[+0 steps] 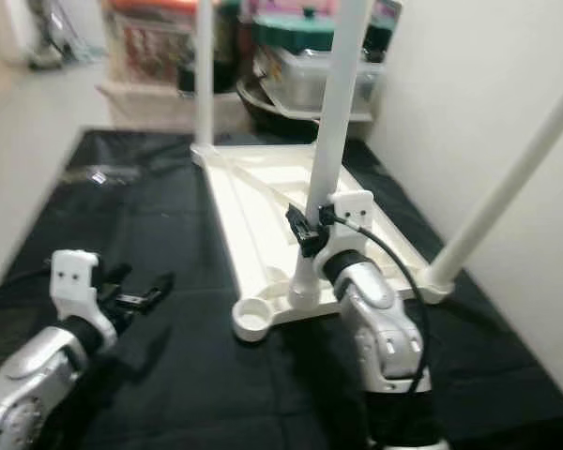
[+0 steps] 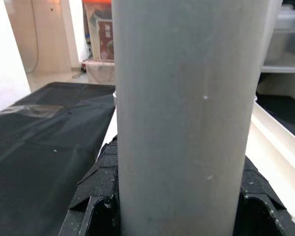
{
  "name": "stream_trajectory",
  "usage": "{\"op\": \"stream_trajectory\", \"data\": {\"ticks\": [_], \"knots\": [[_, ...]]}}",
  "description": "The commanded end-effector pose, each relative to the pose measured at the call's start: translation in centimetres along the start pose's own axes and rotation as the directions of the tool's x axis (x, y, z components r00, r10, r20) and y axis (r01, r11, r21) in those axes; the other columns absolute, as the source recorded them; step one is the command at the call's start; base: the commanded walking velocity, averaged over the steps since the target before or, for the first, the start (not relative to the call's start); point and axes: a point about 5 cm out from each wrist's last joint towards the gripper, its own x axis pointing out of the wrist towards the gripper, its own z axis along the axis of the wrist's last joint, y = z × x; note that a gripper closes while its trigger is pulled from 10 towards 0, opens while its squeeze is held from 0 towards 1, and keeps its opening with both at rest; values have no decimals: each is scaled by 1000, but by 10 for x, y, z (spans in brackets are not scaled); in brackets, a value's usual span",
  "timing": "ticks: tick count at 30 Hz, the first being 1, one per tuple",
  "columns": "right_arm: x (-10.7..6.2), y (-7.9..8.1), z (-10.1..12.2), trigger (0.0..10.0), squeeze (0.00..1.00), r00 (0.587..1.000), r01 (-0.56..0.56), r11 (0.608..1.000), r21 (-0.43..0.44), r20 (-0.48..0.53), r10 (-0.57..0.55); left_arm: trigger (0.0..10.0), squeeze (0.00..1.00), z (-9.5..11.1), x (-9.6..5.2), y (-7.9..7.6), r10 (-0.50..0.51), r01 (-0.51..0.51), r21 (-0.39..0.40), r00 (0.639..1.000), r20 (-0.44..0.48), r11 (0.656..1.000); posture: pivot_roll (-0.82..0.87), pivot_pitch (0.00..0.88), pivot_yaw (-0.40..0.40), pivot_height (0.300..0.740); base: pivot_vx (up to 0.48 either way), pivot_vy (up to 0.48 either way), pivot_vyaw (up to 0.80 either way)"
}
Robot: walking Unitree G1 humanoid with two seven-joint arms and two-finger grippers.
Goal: Building children table
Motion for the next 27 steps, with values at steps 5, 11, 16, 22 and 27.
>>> {"op": "stream_trajectory", "data": {"ticks": [5, 11, 16, 22, 27], "knots": [[4, 4, 2, 10000, 0, 999, -36, 997, -71, 32, 38, 10000, 0, -5, -1, 0, 3, -3, 12, 1000, -24, 1000, 78, 0, -142, 740, 0, 0, 0], [3, 12, 0, 10000, 0, 990, -115, 983, -143, 62, 125, 10000, 0, -5, -1, 1, 4, -3, 20, 1000, -27, 1000, 84, 0, -145, 740, 0, 0, 0], [0, 15, -6, 10000, 0, 981, -159, 971, -181, 84, 176, 10000, 0, -5, -2, 2, 15, -14, 21, 1000, -26, 1000, 84, 0, -145, 740, 0, 0, 0], [-2, 19, -6, 10000, 0, 972, -190, 969, -156, 112, 208, 10000, 0, -4, -4, 3, 22, -21, 20, 999, -24, 1000, 97, 0, -150, 740, 0, 0, 0], [-9, 30, -7, 10000, 0, 950, -255, 962, -95, 159, 268, 10000, 0, -3, -5, 6, 33, -33, 11, 999, -22, 999, 94, 0, -145, 740, 0, 0, 0]]}}
